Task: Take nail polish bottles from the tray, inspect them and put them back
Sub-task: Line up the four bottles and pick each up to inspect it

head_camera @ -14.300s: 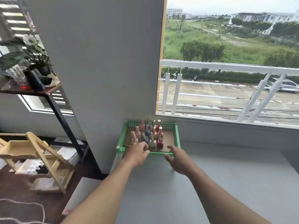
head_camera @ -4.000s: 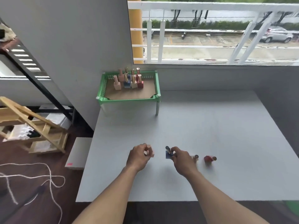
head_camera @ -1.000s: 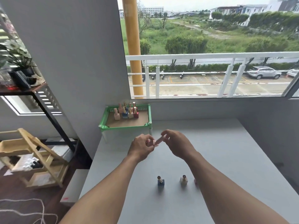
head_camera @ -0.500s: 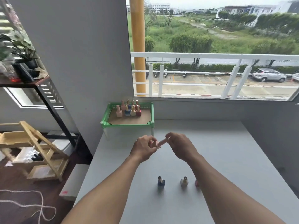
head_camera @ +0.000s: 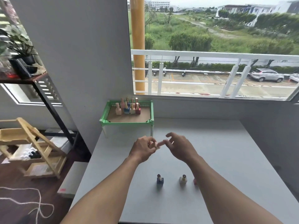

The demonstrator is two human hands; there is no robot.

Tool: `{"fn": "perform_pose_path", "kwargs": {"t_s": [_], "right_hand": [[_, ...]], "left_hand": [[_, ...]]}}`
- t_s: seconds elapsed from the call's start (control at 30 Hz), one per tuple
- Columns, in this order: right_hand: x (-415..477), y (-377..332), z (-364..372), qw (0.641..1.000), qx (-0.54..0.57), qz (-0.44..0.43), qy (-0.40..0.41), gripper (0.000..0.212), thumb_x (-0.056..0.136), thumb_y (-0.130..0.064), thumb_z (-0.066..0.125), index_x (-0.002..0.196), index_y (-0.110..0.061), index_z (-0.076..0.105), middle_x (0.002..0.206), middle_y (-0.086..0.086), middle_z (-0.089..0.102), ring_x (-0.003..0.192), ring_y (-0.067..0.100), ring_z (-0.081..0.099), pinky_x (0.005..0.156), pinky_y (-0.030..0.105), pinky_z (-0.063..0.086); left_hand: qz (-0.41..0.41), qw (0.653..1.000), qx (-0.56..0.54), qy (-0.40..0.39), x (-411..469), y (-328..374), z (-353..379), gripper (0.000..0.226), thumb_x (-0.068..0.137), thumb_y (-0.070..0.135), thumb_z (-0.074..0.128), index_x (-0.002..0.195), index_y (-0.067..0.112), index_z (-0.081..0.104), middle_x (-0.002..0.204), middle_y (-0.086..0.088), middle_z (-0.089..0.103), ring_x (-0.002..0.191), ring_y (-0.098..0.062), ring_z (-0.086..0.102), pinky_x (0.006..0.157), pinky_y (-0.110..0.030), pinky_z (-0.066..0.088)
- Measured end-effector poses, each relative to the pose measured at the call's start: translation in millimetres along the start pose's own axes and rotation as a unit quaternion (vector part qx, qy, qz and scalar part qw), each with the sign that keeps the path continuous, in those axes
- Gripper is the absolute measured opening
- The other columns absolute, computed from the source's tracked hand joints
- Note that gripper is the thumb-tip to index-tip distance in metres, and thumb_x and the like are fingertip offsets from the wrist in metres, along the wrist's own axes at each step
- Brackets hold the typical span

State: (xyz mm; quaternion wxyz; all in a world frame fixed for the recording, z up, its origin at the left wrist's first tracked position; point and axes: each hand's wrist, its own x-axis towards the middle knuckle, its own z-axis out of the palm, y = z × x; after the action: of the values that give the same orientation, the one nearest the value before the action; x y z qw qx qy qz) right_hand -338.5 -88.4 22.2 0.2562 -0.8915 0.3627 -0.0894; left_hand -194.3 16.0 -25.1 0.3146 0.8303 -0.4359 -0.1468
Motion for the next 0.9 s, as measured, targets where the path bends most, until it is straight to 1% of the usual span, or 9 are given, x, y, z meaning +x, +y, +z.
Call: {"fn": "perform_pose_path", "kwargs": {"t_s": [0.1, 0.23, 0.37, 0.47, 0.53, 0.63, 0.73, 0.83, 0.9], "right_hand": [[0, 2, 1, 1.000, 0.004, -0.008, -0.007, 0.021, 0.096, -0.030, 0.050, 0.111, -0.022, 0.062, 0.103, 0.000, 0.071, 0.096, 0.022, 0.064, 0.081, 0.036, 0.053], [2, 5, 8, 0.998, -0.053, 0.019, 0.005, 0.027, 0.098, -0.038, 0.046, 0.107, -0.022, 0.065, 0.106, 0.005, 0.068, 0.095, 0.026, 0.061, 0.071, 0.032, 0.044], [-1, 5, 11, 0.999, -0.038, 0.025, 0.003, 0.032, 0.098, -0.044, 0.043, 0.112, -0.023, 0.061, 0.108, 0.005, 0.068, 0.100, 0.026, 0.061, 0.075, 0.033, 0.046], [-4, 8, 11, 1.000, -0.004, 0.003, -0.015, 0.024, 0.097, -0.037, 0.049, 0.114, -0.023, 0.059, 0.105, 0.002, 0.070, 0.100, 0.025, 0.062, 0.082, 0.038, 0.052], [-3, 10, 11, 1.000, -0.024, 0.007, -0.010, 0.023, 0.097, -0.036, 0.049, 0.108, -0.021, 0.062, 0.105, 0.004, 0.069, 0.096, 0.026, 0.061, 0.077, 0.035, 0.051], [-1, 8, 13, 0.996, -0.079, 0.030, 0.001, 0.036, 0.098, -0.045, 0.042, 0.100, -0.018, 0.065, 0.100, 0.007, 0.068, 0.088, 0.028, 0.060, 0.068, 0.033, 0.044], [-3, 8, 14, 0.998, -0.048, 0.037, 0.000, 0.035, 0.097, -0.048, 0.041, 0.107, -0.021, 0.061, 0.102, 0.003, 0.068, 0.092, 0.027, 0.062, 0.071, 0.034, 0.046], [-5, 11, 15, 1.000, -0.019, 0.010, -0.015, 0.025, 0.096, -0.041, 0.047, 0.109, -0.022, 0.058, 0.104, 0.002, 0.070, 0.095, 0.025, 0.062, 0.078, 0.036, 0.051], [-5, 11, 17, 0.999, -0.041, 0.016, -0.012, 0.027, 0.096, -0.042, 0.047, 0.104, -0.021, 0.060, 0.102, 0.003, 0.070, 0.089, 0.024, 0.059, 0.073, 0.034, 0.048]], "left_hand": [[0.001, 1.000, -0.002, 0.001, -1, 0, 1, 0.014, 0.083, 0.041, 0.068, 0.094, 0.032, 0.069, 0.089, 0.003, 0.063, 0.084, -0.016, 0.064, 0.076, -0.029, 0.052], [0.001, 1.000, -0.002, -0.003, -3, -1, 3, 0.014, 0.082, 0.040, 0.069, 0.094, 0.032, 0.070, 0.088, 0.004, 0.062, 0.083, -0.015, 0.063, 0.075, -0.029, 0.052], [0.001, 1.000, -0.006, -0.006, -4, -4, 5, 0.015, 0.081, 0.037, 0.071, 0.095, 0.031, 0.069, 0.087, 0.006, 0.060, 0.083, -0.015, 0.063, 0.074, -0.028, 0.051], [-0.001, 1.000, -0.012, -0.012, -5, -5, 7, 0.015, 0.080, 0.035, 0.073, 0.095, 0.032, 0.069, 0.087, 0.005, 0.061, 0.083, -0.016, 0.063, 0.074, -0.029, 0.052], [0.000, 1.000, -0.015, -0.015, -5, -4, 8, 0.014, 0.079, 0.036, 0.073, 0.092, 0.033, 0.069, 0.085, 0.006, 0.060, 0.082, -0.016, 0.063, 0.074, -0.030, 0.053], [0.003, 1.000, -0.020, -0.017, -7, -2, 9, 0.013, 0.079, 0.034, 0.074, 0.091, 0.032, 0.069, 0.084, 0.007, 0.060, 0.080, -0.015, 0.063, 0.073, -0.030, 0.053], [0.000, 1.000, -0.025, -0.015, -8, -2, 9, 0.013, 0.079, 0.031, 0.073, 0.092, 0.032, 0.070, 0.085, 0.005, 0.063, 0.080, -0.016, 0.064, 0.074, -0.030, 0.053], [0.002, 1.000, -0.020, -0.014, -8, -2, 8, 0.012, 0.079, 0.031, 0.073, 0.090, 0.032, 0.070, 0.081, 0.008, 0.060, 0.079, -0.015, 0.063, 0.072, -0.028, 0.052], [0.004, 1.000, -0.017, -0.016, -9, -2, 8, 0.012, 0.079, 0.032, 0.074, 0.090, 0.032, 0.070, 0.082, 0.008, 0.059, 0.080, -0.015, 0.063, 0.072, -0.028, 0.052]]}}
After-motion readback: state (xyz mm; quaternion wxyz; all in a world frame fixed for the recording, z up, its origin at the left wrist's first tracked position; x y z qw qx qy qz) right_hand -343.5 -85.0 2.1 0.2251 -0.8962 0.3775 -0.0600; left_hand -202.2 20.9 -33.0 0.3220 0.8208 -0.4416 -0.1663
